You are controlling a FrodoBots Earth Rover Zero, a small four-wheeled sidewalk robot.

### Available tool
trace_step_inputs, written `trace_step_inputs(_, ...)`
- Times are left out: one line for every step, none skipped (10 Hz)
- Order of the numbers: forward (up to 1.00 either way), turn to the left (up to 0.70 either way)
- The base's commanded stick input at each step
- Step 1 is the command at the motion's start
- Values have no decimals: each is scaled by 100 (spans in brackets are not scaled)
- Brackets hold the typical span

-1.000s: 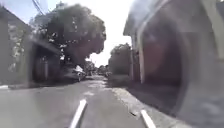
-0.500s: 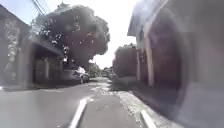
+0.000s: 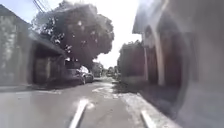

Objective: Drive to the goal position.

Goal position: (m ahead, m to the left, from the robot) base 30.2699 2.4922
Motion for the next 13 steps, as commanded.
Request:
trace_step_inputs(100, 0)
trace_step_inputs(100, 0)
trace_step_inputs(100, 0)
trace_step_inputs(100, 0)
trace_step_inputs(100, 0)
trace_step_inputs(100, 0)
trace_step_inputs(100, 0)
trace_step_inputs(100, 0)
trace_step_inputs(100, 0)
trace_step_inputs(100, 0)
trace_step_inputs(100, 0)
trace_step_inputs(100, 0)
trace_step_inputs(100, 0)
